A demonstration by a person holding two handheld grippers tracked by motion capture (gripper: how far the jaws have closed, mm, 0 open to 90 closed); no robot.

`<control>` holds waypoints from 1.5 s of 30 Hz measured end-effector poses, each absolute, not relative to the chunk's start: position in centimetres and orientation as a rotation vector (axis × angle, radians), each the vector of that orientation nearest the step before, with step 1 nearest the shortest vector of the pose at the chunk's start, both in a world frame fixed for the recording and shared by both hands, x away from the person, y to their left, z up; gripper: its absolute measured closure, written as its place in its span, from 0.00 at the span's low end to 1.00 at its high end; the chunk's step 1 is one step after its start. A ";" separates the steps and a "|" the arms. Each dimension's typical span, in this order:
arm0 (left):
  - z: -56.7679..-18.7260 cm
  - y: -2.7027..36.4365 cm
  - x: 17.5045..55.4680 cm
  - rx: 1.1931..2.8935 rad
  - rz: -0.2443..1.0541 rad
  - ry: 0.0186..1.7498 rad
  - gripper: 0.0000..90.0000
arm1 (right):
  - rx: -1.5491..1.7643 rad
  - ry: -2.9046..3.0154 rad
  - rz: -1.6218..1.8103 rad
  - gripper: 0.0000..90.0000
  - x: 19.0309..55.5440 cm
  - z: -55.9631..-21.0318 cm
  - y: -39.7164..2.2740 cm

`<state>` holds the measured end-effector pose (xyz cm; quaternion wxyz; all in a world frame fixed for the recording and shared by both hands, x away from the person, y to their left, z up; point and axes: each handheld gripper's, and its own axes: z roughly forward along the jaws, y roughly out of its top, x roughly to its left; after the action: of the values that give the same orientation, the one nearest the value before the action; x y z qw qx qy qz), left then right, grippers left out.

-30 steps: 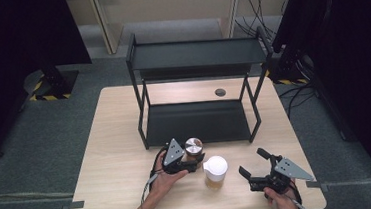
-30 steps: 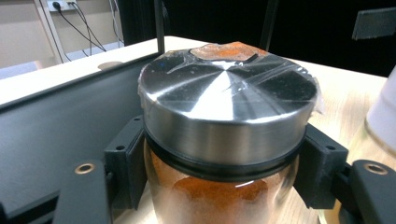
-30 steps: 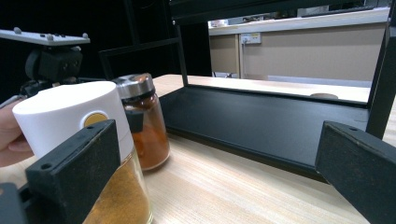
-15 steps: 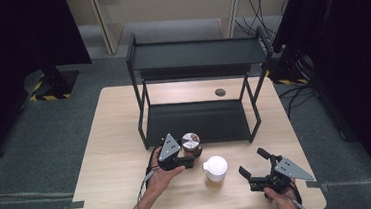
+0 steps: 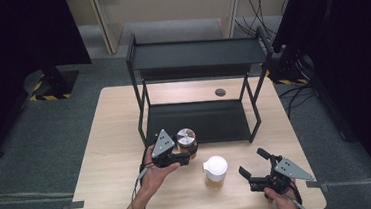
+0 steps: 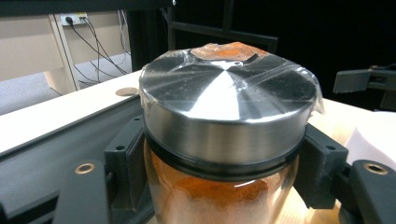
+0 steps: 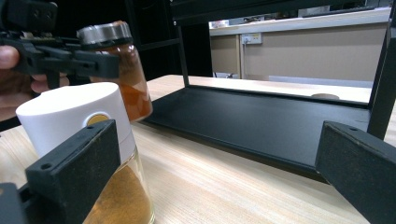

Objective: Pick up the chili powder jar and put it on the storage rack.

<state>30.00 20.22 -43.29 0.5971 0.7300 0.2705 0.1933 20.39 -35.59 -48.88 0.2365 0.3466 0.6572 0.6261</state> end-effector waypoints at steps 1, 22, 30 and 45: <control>-43.1 20.3 30.0 1.696 0.450 0.628 0.34 | 0.951 1.801 1.717 0.00 20.4 -48.9 -35.6; -38.7 21.5 30.1 1.676 0.481 0.626 0.34 | 0.953 1.799 1.718 0.00 20.4 -48.9 -35.6; -36.8 21.7 30.4 1.679 0.481 0.619 0.34 | 0.953 1.801 1.717 0.00 20.4 -48.9 -35.6; -32.4 22.0 31.3 1.696 0.497 0.618 0.34 | 0.955 1.800 1.720 0.01 20.4 -48.9 -35.6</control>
<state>31.34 21.96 -32.39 0.5931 0.7294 0.2657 0.2136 20.39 -35.60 -48.91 0.2352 0.3481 0.6560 0.6270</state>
